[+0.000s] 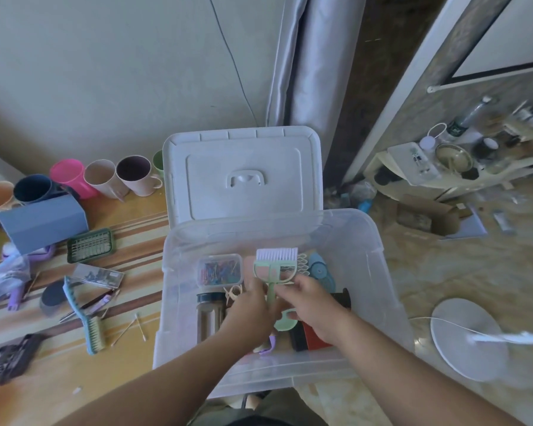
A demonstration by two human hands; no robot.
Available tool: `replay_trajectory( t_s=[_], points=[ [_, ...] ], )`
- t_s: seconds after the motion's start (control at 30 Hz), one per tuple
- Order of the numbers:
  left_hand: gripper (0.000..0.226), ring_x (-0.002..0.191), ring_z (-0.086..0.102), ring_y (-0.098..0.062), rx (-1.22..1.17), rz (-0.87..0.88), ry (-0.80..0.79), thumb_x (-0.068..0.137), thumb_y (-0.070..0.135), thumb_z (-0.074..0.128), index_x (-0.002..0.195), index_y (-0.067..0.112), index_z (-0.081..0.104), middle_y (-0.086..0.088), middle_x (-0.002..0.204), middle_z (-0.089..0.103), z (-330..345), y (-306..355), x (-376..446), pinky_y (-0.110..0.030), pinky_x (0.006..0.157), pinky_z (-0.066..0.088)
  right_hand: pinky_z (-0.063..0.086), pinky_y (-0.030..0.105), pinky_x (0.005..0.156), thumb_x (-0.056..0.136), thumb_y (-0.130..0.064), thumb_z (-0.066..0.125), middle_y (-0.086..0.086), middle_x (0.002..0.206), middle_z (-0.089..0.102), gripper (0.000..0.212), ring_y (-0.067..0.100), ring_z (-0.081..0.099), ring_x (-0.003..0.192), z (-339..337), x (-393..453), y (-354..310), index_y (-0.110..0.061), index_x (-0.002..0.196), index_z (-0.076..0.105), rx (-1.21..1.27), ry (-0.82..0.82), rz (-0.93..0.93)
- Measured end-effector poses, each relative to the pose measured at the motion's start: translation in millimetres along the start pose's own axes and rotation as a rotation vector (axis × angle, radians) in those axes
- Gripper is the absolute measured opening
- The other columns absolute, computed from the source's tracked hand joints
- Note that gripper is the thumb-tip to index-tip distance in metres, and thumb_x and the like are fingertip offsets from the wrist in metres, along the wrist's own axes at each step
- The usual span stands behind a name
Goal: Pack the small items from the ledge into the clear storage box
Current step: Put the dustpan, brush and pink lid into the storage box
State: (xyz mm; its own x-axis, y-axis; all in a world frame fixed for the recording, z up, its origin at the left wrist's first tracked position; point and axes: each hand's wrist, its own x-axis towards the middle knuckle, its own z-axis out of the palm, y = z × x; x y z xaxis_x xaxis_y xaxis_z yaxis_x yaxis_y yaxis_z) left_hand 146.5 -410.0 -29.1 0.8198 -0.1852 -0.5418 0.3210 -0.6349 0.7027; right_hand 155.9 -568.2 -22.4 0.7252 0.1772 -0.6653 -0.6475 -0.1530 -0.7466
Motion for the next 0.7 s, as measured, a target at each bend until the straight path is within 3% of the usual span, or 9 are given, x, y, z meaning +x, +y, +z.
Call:
replay_trajectory(
  t_s=[0.1,0.2,0.27,0.33,0.43,0.53,0.6,0.7],
  points=[
    [0.043,0.082,0.069,-0.022,0.202,0.067,-0.026,0.089,0.062,0.053,0.106,0.025,0.039,0.0,0.096,0.072,11.0,0.4,-1.5,-0.044,0.076,0.057,0.06,0.039,0.093,0.105,-0.019,0.063,-0.001,0.117,0.079,0.023,0.022,0.073,0.112,7.8,4.6,2.4,-0.028,0.123,0.074,0.135,-0.002,-0.045],
    [0.036,0.096,0.064,-0.013,0.328,0.167,-0.065,0.093,0.061,0.055,0.113,0.03,0.053,0.009,0.11,0.07,3.8,-7.8,-1.5,-0.036,0.083,0.054,0.064,0.042,0.082,0.107,-0.019,0.061,0.005,0.106,0.079,0.018,0.02,0.076,0.089,-2.8,7.3,2.6,-0.025,0.118,0.074,0.034,0.054,-0.032],
    [0.028,0.102,0.061,-0.015,0.592,0.291,0.004,0.096,0.055,0.052,0.112,0.034,0.062,0.011,0.112,0.068,-13.4,-20.5,-1.8,-0.035,0.086,0.052,0.06,0.046,0.082,0.108,-0.024,0.056,0.003,0.102,0.077,0.021,0.018,0.069,0.082,-21.2,11.3,8.5,-0.03,0.123,0.069,-0.426,0.131,-0.103],
    [0.021,0.105,0.06,-0.02,0.812,0.378,0.116,0.092,0.043,0.058,0.109,0.034,0.067,0.011,0.11,0.07,-34.4,-36.0,-2.7,-0.037,0.088,0.05,0.053,0.042,0.084,0.107,-0.027,0.052,0.001,0.119,0.066,0.037,0.023,0.064,0.103,-34.3,14.0,15.8,-0.032,0.144,0.054,-0.972,0.081,-0.187],
    [0.023,0.101,0.063,-0.024,0.976,0.401,0.21,0.076,0.031,0.075,0.099,0.032,0.074,0.008,0.1,0.074,-61.7,-49.8,-12.6,-0.041,0.087,0.052,0.039,0.041,0.081,0.102,-0.018,0.049,0.003,0.123,0.047,0.05,0.03,0.049,0.113,-39.0,16.2,23.2,-0.029,0.15,0.04,-1.363,-0.02,-0.194],
    [0.02,0.108,0.063,-0.029,1.012,0.422,0.3,0.073,0.03,0.082,0.091,0.031,0.075,0.006,0.1,0.073,-84.8,-56.3,-27.7,-0.046,0.094,0.052,0.04,0.04,0.078,0.095,-0.005,0.05,0.0,0.113,0.041,0.052,0.023,0.041,0.102,-40.0,22.9,30.6,-0.023,0.145,0.047,-1.425,-0.056,-0.27],
    [0.02,0.116,0.061,-0.032,1.005,0.422,0.335,0.072,0.03,0.084,0.09,0.031,0.076,0.005,0.104,0.073,-94.0,-64.4,-37.1,-0.049,0.1,0.05,0.045,0.037,0.075,0.098,-0.014,0.054,-0.001,0.109,0.042,0.043,0.021,0.044,0.098,-34.8,24.9,31.0,-0.025,0.139,0.05,-1.408,-0.064,-0.299],
    [0.017,0.129,0.05,-0.034,0.984,0.43,0.361,0.078,0.031,0.077,0.094,0.035,0.074,0.002,0.12,0.066,-99.1,-79.7,-47.6,-0.048,0.113,0.031,0.049,0.039,0.078,0.103,-0.028,0.057,-0.004,0.102,0.044,0.016,0.022,0.05,0.098,-24.9,25.6,32.0,-0.028,0.12,0.054,-1.371,-0.057,-0.317]
  ],
)
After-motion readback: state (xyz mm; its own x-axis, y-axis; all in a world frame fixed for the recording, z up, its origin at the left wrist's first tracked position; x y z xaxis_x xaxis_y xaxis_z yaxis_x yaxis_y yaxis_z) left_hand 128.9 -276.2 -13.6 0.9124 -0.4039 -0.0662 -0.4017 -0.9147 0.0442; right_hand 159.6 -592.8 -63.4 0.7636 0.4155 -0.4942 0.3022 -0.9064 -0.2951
